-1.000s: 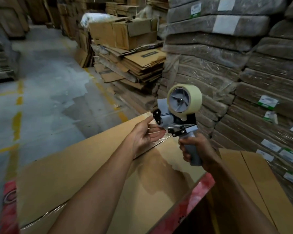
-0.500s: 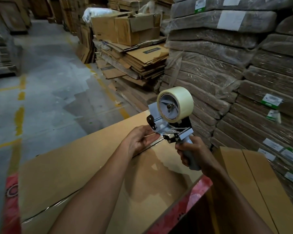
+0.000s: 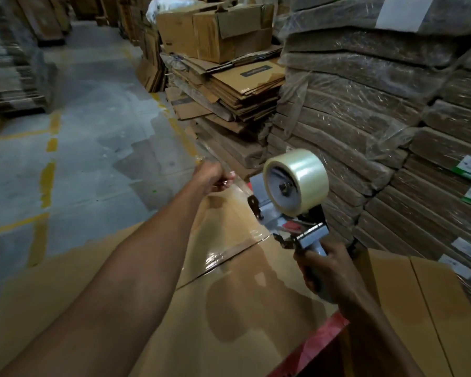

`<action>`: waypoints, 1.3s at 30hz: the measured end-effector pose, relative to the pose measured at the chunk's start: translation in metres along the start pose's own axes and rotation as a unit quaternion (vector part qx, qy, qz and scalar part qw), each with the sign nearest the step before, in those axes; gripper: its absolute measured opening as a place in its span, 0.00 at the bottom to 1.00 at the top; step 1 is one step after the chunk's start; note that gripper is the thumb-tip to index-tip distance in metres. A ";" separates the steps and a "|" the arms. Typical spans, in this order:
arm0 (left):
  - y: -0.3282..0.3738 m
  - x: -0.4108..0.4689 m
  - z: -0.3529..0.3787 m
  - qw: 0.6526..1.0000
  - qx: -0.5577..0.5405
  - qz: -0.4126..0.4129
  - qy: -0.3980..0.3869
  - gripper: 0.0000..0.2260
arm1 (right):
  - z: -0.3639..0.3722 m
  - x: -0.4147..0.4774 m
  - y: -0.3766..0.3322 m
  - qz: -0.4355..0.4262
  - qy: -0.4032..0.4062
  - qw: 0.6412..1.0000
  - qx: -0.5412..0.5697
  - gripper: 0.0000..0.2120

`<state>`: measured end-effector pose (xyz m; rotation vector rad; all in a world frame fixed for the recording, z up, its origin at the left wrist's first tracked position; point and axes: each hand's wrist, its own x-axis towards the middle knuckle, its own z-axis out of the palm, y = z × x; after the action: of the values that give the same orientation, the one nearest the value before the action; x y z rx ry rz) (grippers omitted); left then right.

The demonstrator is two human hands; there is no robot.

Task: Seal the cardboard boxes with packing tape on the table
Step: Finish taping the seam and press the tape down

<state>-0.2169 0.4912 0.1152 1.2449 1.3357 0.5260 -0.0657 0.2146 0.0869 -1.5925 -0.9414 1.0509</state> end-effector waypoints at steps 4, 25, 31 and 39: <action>-0.001 0.041 0.006 0.998 0.039 0.040 0.021 0.07 | -0.001 0.019 0.017 0.012 0.019 0.999 -0.032 0.06; -0.034 0.087 0.027 0.990 0.124 0.026 0.068 0.09 | 0.004 0.071 0.025 0.061 0.043 0.995 -0.067 0.06; -0.033 0.082 0.026 0.953 0.290 0.039 0.083 0.14 | 0.008 0.075 0.015 0.084 0.057 0.985 -0.136 0.07; -0.045 0.069 0.054 0.905 0.404 0.128 -0.043 0.36 | 0.007 0.087 0.007 0.094 0.039 0.980 -0.173 0.10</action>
<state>-0.1663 0.5166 0.0349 2.1169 1.3631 0.0633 -0.0429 0.2959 0.0621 -2.0281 -0.9720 0.9805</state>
